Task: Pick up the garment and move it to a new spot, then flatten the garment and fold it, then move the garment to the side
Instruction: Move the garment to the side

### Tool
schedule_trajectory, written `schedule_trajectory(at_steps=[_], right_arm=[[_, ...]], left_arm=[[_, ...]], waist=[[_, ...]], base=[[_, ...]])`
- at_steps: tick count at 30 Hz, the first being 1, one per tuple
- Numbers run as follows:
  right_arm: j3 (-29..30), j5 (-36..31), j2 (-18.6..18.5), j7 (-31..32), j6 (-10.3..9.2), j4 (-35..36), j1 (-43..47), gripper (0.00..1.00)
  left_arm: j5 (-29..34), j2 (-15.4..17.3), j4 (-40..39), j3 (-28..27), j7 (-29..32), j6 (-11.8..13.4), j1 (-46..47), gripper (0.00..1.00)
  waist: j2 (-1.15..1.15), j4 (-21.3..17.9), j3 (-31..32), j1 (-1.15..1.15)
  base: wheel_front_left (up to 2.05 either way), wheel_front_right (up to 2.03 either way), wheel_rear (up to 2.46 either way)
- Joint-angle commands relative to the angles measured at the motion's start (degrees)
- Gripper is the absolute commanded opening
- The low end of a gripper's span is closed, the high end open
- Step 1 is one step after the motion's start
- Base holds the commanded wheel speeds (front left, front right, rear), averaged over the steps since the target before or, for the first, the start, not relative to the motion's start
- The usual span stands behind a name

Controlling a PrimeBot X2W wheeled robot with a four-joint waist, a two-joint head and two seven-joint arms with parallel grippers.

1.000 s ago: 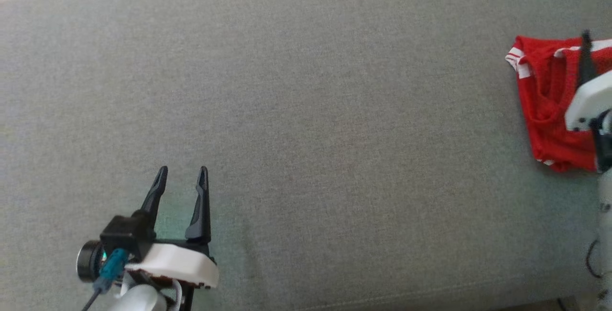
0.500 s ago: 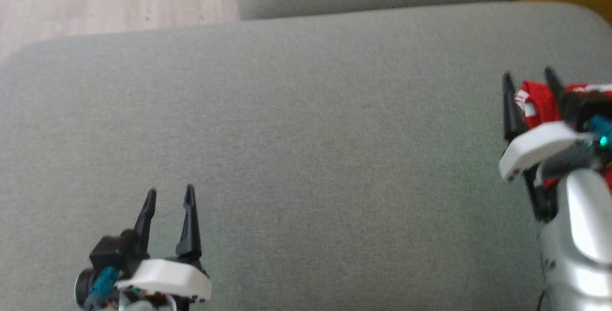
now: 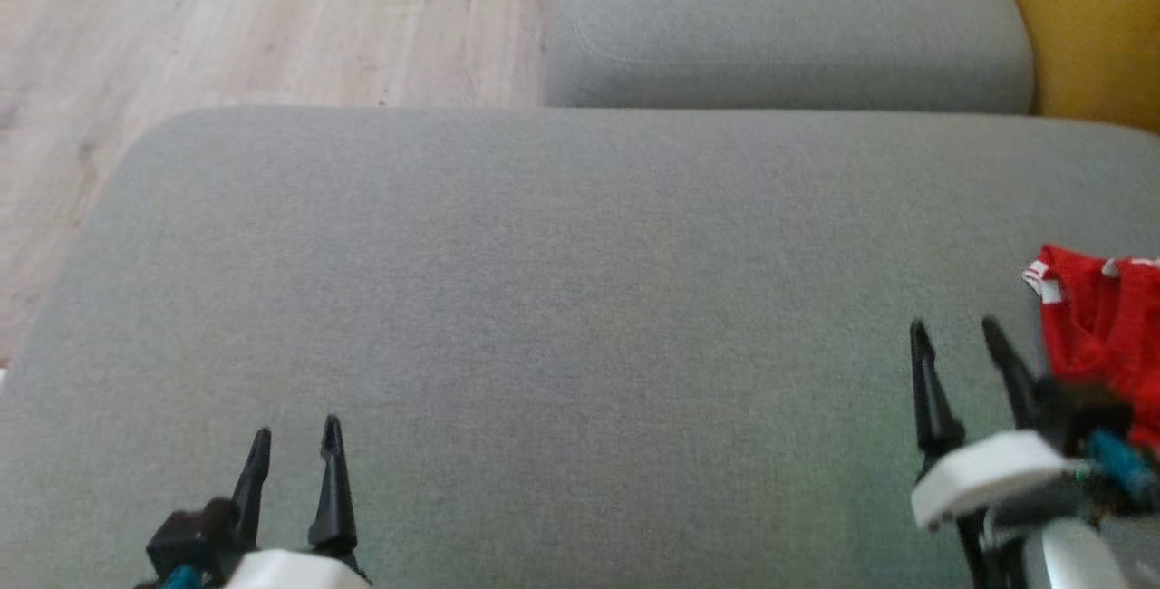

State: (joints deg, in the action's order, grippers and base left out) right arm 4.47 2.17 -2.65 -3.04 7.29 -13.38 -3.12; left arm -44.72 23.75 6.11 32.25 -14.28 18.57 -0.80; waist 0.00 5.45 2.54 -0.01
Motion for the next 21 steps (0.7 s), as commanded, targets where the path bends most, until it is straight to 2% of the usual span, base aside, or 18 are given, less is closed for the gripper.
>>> schedule_trajectory(at_steps=[1, 8, 15, 21], right_arm=[[-2.21, 2.80, -0.26, -1.06, 0.20, 3.10, 1.20, 1.00], [-4.41, 4.01, -0.24, -1.98, 0.20, 5.73, 6.75, 1.00], [-6.60, 4.99, -0.23, -2.06, 0.20, 7.35, 9.53, 1.00], [-7.71, 5.82, -0.23, -2.10, 0.20, 7.59, 10.21, 1.00]], left_arm=[[0.60, 0.60, -1.29, -2.98, -0.67, -0.34, 1.18, 1.00], [1.04, 0.29, -1.59, -3.43, -0.69, -0.58, -0.51, 1.00], [0.72, -0.28, -1.04, -2.34, -0.70, -3.35, -0.69, 1.00], [0.68, -0.43, -0.45, -1.83, -0.48, -3.50, -0.58, 1.00]], waist=[[0.00, 1.13, 1.35, 0.01], [0.00, 1.16, 2.31, 0.01], [0.00, 0.22, 2.88, 0.01], [0.00, -0.30, 3.35, 0.01]], base=[[0.00, 0.00, 0.00], [0.00, 0.00, 0.00], [0.00, 0.00, 0.00], [0.00, 0.00, 0.00]])
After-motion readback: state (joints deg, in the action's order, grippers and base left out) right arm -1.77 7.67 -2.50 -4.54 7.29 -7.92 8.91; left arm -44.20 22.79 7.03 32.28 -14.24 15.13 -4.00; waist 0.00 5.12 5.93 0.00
